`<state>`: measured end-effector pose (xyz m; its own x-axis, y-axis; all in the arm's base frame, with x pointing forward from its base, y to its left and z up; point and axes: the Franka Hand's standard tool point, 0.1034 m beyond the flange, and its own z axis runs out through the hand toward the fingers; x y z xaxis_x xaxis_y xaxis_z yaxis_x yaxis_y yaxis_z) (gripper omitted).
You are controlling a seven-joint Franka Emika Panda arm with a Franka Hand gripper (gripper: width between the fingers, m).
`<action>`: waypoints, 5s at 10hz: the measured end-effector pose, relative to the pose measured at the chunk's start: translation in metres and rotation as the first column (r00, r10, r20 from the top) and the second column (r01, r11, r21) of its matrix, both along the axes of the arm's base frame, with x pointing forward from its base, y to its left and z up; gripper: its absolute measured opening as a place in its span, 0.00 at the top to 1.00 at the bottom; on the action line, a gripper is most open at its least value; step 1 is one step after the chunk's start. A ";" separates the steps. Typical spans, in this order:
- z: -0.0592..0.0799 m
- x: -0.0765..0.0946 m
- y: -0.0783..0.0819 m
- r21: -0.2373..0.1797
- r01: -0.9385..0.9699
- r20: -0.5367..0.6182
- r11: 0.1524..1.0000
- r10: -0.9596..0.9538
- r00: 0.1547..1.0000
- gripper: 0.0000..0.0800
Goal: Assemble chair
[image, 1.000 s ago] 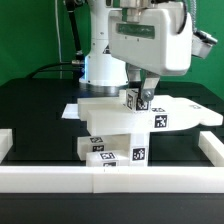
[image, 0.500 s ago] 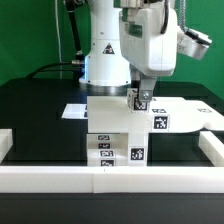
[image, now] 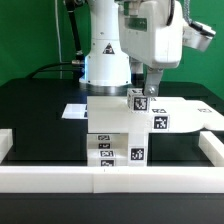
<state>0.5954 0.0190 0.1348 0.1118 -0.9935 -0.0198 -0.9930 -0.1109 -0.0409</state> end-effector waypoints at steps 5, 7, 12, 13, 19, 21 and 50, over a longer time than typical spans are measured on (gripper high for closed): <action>0.005 -0.021 0.022 0.029 0.034 -0.017 0.999 -0.033 0.999 0.19; 0.004 -0.021 0.021 0.027 0.007 -0.017 1.000 -0.007 1.000 0.19; 0.004 -0.024 0.024 0.018 -0.449 -0.001 0.893 0.449 0.893 0.19; 0.004 -0.026 0.023 0.018 -0.542 0.005 0.840 0.542 0.841 0.19; 0.002 -0.034 0.022 -0.016 -0.813 0.022 0.582 0.813 0.582 0.19; 0.000 -0.044 0.026 -0.013 -0.879 0.025 0.476 0.879 0.476 0.19; -0.058 -0.184 0.098 -0.044 -0.850 0.000 0.524 0.851 0.525 0.19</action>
Offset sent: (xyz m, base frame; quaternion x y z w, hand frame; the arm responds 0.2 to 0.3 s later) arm -0.0162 0.0176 0.0151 -0.0173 0.0323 0.1416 0.9892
